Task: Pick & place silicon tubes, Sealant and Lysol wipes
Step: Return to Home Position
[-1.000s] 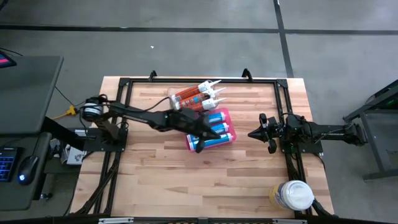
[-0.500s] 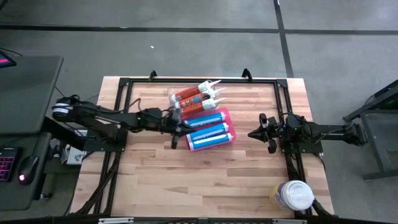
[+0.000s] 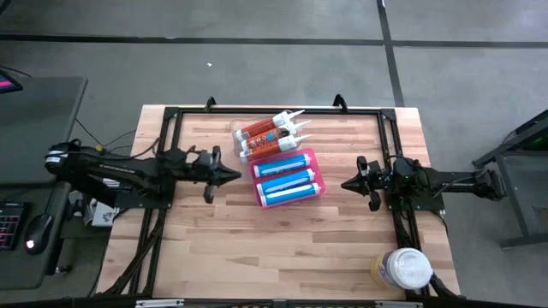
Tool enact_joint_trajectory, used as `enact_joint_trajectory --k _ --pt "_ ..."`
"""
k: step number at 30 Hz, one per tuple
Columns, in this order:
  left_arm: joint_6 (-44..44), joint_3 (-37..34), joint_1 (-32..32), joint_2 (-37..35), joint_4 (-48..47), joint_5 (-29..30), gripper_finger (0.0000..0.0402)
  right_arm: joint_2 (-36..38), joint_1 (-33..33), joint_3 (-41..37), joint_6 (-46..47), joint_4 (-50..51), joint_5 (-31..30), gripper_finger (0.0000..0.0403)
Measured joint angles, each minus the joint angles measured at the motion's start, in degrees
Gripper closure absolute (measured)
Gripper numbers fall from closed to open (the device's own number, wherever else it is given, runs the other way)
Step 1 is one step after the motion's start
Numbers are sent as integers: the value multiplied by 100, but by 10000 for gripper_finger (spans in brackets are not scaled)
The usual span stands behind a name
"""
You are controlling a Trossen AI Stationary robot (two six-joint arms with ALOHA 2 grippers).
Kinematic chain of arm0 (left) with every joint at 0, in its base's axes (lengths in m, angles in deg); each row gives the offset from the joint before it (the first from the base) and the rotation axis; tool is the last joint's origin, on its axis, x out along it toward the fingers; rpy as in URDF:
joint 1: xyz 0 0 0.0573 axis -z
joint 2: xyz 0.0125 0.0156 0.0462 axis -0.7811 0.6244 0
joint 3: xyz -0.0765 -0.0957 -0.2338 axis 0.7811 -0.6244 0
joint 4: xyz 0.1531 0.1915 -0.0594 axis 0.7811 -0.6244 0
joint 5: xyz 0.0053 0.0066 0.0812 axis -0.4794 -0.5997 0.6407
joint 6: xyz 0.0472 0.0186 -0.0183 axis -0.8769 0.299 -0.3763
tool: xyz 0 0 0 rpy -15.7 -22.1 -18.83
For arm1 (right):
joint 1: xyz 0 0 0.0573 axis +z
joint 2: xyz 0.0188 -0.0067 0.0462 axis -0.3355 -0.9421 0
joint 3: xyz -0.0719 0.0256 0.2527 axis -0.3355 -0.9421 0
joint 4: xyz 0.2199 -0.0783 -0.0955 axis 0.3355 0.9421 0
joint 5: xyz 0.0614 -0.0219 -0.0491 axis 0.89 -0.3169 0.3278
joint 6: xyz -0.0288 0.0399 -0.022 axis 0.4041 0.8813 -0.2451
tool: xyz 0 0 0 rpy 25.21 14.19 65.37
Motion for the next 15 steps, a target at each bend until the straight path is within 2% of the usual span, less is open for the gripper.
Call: enact_joint_trajectory --k 15 --pt "4 -1239 0 -1967 5 -36 401 4 0 0 0 8 0 391"
